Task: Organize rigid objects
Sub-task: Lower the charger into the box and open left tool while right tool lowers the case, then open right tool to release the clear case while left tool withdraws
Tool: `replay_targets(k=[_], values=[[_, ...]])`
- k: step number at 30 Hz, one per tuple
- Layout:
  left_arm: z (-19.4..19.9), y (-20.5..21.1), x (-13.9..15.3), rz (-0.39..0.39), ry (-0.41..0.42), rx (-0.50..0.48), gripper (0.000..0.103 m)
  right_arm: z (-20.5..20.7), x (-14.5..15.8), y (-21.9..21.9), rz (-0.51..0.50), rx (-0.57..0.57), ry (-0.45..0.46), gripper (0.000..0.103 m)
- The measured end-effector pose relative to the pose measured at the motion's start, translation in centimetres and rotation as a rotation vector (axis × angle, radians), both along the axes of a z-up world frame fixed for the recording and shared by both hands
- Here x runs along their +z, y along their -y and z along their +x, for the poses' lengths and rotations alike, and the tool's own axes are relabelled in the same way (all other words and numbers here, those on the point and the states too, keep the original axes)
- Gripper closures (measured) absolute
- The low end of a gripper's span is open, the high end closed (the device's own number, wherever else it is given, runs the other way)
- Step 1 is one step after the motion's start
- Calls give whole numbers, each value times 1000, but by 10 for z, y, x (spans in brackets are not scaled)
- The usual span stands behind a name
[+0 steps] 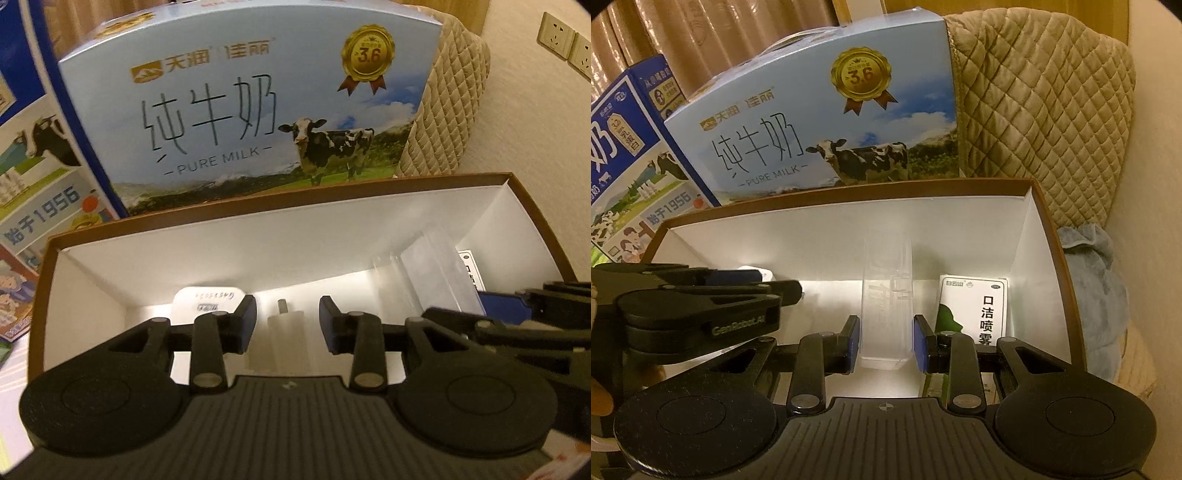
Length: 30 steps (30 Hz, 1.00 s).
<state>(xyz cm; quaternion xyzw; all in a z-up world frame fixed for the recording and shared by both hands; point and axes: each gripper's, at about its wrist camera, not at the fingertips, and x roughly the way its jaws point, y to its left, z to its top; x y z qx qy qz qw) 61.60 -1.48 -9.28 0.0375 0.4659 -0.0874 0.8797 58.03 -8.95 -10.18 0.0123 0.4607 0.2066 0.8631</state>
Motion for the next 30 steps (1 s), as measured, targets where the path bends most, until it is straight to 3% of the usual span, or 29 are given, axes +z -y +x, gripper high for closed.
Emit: replay_targets(k=[4, 7, 8, 15, 23, 30], values=[[-9, -6, 11, 14, 15, 9, 63, -4, 5, -4, 10, 22, 61, 73], [-20, -11, 20, 5, 14, 18, 54, -11, 10, -6, -15, 46, 98, 43], [-24, -13, 23, 3, 15, 19, 53, -13, 12, -5, -11, 49, 101, 41], [-59, -19, 44, 12, 27, 28, 50, -34, 26, 8, 28, 64, 73, 39], [-108, -30, 70, -58, 33, 81, 50, -65, 50, 22, 82, 69, 83, 32], [-153, -37, 87, -74, 50, 123, 50, -97, 71, 34, 119, 76, 93, 29]])
